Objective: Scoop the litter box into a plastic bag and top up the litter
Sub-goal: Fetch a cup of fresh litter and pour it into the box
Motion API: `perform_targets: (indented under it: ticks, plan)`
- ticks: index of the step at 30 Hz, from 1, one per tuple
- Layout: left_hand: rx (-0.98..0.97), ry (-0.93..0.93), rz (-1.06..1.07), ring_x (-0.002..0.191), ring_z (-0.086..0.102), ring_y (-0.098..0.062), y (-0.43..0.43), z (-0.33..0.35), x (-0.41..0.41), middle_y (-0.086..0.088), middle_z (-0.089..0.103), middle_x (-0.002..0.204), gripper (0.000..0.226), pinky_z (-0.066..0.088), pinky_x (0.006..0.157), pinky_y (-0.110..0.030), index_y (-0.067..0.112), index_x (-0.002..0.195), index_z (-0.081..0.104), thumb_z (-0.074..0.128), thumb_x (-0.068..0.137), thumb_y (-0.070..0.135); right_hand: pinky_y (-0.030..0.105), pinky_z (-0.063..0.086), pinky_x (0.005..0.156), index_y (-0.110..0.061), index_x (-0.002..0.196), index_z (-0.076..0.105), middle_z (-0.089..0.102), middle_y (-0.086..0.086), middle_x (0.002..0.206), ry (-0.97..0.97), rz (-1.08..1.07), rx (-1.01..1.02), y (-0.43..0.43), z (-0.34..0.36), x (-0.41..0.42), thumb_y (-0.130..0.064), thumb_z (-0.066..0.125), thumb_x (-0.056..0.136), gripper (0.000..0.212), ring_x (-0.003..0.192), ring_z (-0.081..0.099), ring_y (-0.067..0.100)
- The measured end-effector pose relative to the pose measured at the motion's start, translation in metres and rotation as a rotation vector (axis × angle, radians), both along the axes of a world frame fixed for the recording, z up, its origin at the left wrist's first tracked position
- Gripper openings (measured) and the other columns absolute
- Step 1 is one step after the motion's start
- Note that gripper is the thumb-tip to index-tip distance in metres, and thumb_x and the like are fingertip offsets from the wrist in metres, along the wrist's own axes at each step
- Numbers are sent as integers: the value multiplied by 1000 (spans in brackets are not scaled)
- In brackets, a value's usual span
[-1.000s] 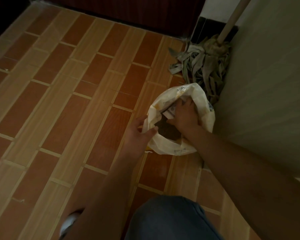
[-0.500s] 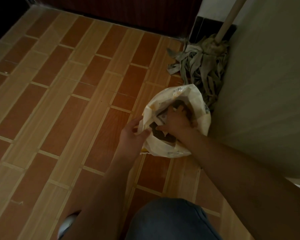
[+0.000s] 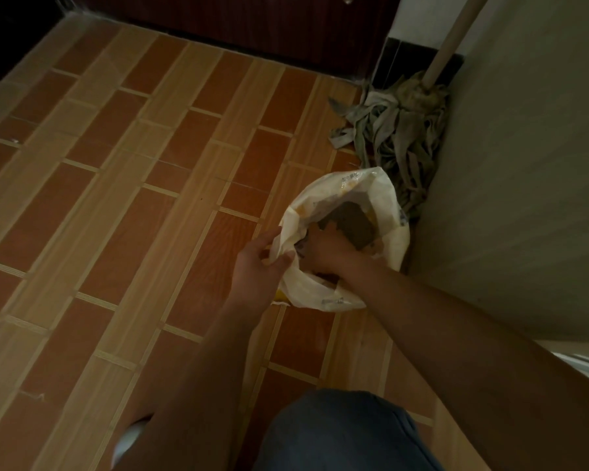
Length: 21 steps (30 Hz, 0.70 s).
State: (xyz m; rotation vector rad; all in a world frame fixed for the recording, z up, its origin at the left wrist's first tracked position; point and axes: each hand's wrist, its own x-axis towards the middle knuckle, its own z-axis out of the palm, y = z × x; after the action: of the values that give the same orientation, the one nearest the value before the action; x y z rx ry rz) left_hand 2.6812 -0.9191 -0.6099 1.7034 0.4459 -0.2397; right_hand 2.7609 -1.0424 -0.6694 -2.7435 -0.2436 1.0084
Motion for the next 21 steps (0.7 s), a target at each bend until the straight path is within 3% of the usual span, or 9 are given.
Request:
perform_targets:
  ticks: [5,9,16,21]
  plan:
    - [-9,4,-5,84,57,4,-1,-1,-1,2,58,120,46,52,61,-9,20,133,53,61,89,10,41,32,107,-5,141,27,36,17,141,27,-57,162,-9,12,-2,-39,62,84,75,129,34,35]
    - [-7,11,0,82,56,5,-3,2,-1,5,58,115,45,51,59,-10,21,133,52,61,89,13,41,47,97,-8,127,47,58,10,122,99,-190,312,-16,8,4,-33,72,78,60,112,55,26]
    - [-7,17,-41,80,52,5,-2,10,-4,10,54,107,44,45,51,-3,16,134,49,56,91,10,41,51,91,-13,120,54,55,8,121,382,-652,622,-31,10,-1,-37,57,88,41,111,54,27]
    - [8,14,-49,76,53,8,-4,14,-5,12,55,103,45,45,51,-2,15,135,49,56,91,10,48,48,95,-11,120,55,56,15,123,474,-777,686,-37,18,-3,-36,61,84,44,111,55,32]
